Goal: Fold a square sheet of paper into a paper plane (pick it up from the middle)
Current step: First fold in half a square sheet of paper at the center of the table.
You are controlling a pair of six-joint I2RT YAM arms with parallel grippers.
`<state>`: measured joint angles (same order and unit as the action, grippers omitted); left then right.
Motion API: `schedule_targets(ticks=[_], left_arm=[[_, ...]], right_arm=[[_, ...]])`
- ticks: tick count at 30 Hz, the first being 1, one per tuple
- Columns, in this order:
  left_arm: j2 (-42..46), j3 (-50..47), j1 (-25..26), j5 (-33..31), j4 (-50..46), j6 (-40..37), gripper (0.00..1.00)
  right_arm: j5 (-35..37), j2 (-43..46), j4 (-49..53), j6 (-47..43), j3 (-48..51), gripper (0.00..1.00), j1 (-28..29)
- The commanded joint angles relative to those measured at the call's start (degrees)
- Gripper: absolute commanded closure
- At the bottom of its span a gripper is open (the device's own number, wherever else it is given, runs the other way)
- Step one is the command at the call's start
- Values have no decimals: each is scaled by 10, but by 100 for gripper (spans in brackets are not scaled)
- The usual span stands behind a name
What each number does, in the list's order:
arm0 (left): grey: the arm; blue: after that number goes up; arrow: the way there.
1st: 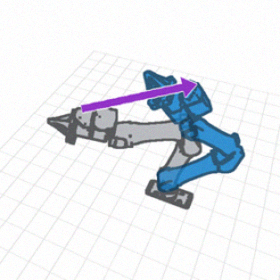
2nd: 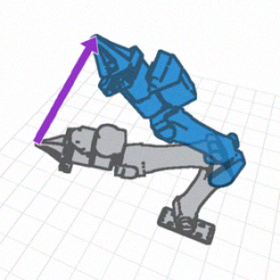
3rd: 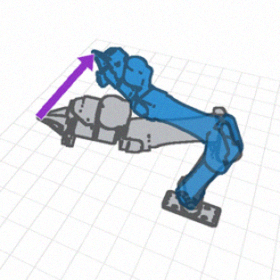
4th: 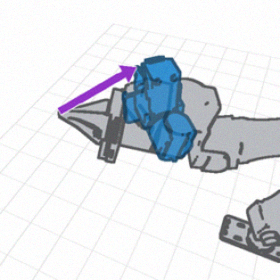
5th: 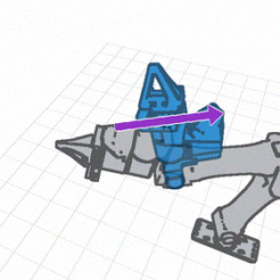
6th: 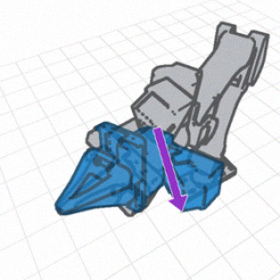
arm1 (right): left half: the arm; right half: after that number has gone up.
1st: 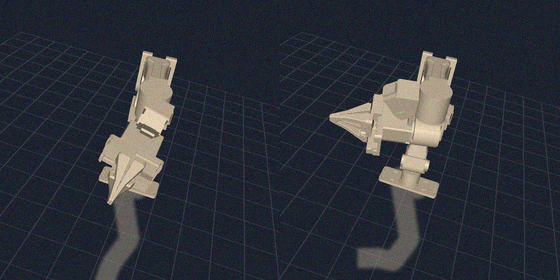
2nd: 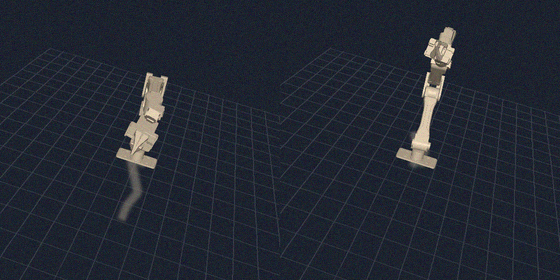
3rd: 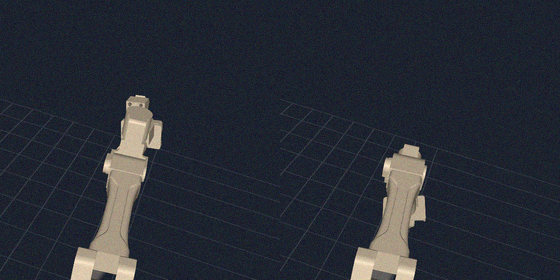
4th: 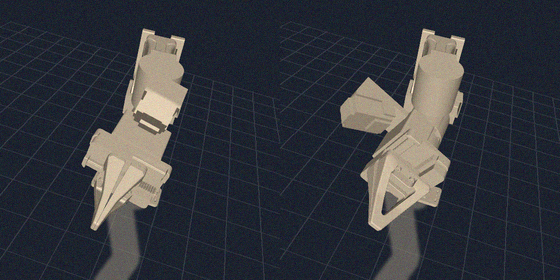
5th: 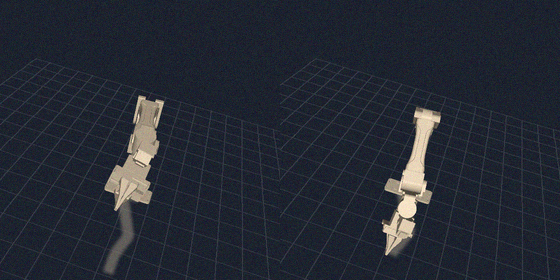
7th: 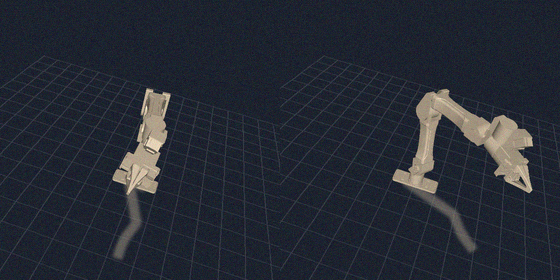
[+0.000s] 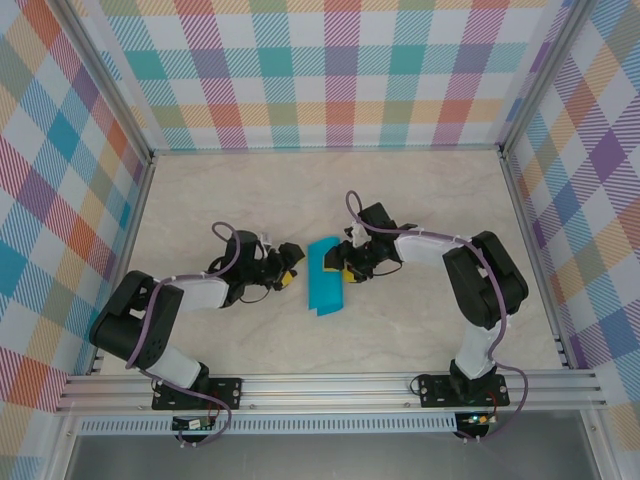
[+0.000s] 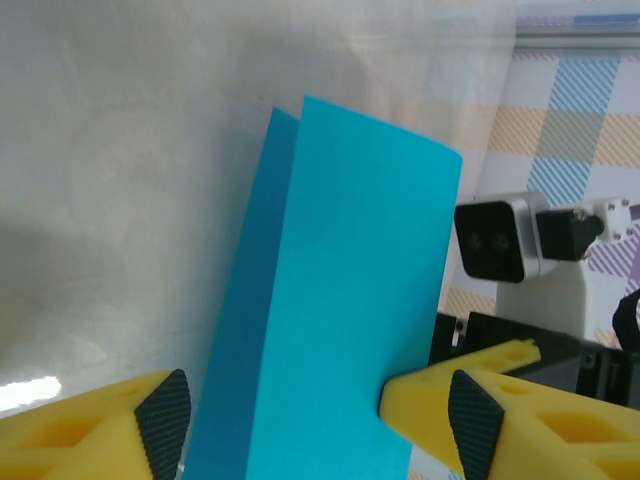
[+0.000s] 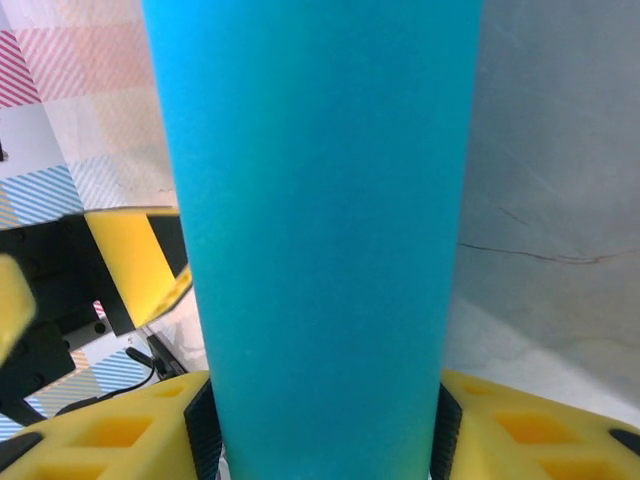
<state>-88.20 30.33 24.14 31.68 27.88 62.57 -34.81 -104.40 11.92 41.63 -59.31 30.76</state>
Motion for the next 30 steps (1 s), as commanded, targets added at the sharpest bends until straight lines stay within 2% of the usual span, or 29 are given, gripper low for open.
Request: schedule_targets(ticks=[1,7,17,30], left_arm=[[-20,-5,17,27,34,12,34],[-53,3,36,37,44,9,41],[-105,26,54,54,95,20,62],[-119,58,71,33,27,-14,86]], right_arm=[[8,6,-3,10,16,44,-10],[0,6,-6,13,21,43,-18],[-12,9,-8,11,25,43,-21],[35,40,68,-37,15,38,-24]])
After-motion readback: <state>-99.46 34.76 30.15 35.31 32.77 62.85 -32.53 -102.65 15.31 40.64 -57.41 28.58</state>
